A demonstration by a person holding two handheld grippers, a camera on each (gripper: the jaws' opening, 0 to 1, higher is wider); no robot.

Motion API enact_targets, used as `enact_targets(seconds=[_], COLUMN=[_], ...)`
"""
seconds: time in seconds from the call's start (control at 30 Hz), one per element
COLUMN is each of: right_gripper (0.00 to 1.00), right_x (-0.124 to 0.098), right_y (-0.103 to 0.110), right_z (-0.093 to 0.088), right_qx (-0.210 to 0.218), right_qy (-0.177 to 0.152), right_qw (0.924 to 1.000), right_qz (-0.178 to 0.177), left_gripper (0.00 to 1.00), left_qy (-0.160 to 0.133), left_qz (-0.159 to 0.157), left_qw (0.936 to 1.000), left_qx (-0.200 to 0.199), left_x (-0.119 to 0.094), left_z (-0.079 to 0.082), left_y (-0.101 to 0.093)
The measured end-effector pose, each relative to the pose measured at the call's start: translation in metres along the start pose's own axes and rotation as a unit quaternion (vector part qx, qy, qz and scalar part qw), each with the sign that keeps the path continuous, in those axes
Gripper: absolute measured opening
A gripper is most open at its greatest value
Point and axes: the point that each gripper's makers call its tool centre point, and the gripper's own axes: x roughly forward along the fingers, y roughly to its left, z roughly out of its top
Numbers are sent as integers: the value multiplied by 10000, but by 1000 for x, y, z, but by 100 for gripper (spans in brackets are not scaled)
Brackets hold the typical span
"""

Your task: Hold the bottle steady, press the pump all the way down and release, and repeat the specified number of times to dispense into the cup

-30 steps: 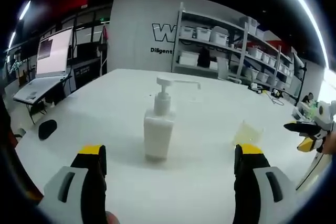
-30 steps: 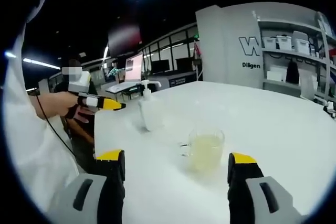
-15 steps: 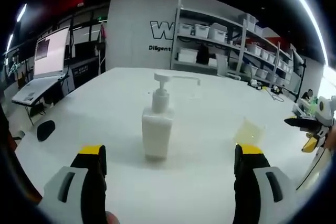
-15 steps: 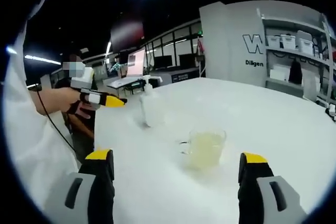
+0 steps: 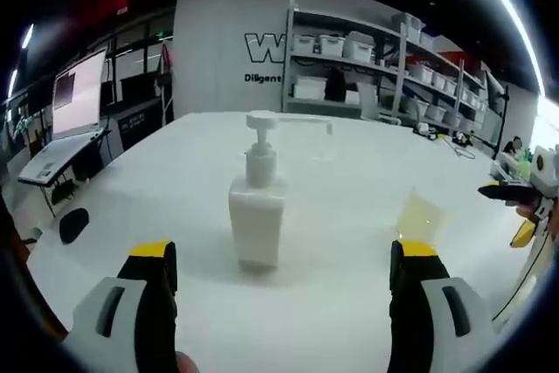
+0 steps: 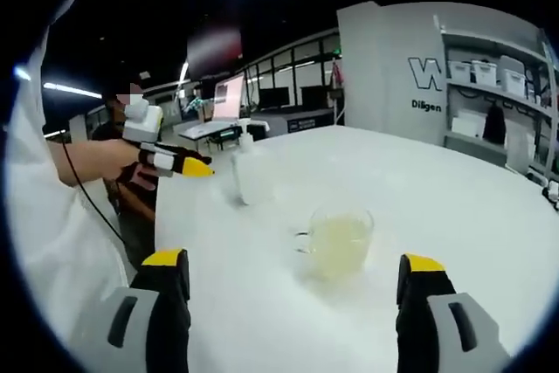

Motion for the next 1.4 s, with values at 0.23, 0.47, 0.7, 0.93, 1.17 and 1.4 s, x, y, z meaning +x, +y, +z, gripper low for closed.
enact_targets(seconds=[0.23,0.47,0.7,0.93,1.17,1.4], right_gripper=[99,97,96,95,91,92], right_x=[2,1,0,1,-1,-2], right_y=[1,-3,-9,-11,-10,-17], right_z=[-1,0,4,7,5,8], right_qx=[87,33,-41,15,87,-5], right_qy=[102,98,56,15,51,-16], right_qw=[9998,9999,10000,10000,9999,10000], right_qz=[161,53,-17,2,42,-90], left_gripper=[100,100,100,100,100,100], left_qy=[4,-22,-28,-45,-60,-33], left_qz=[6,-1,-3,-8,-20,-13], left_qw=[10000,10000,9999,10000,10000,10000], left_qx=[-44,-62,-96,-74,-67,-92], left_x=[8,18,25,31,42,50], left_z=[1,4,6,9,9,5], left_y=[-2,-4,-3,-4,-7,-5])
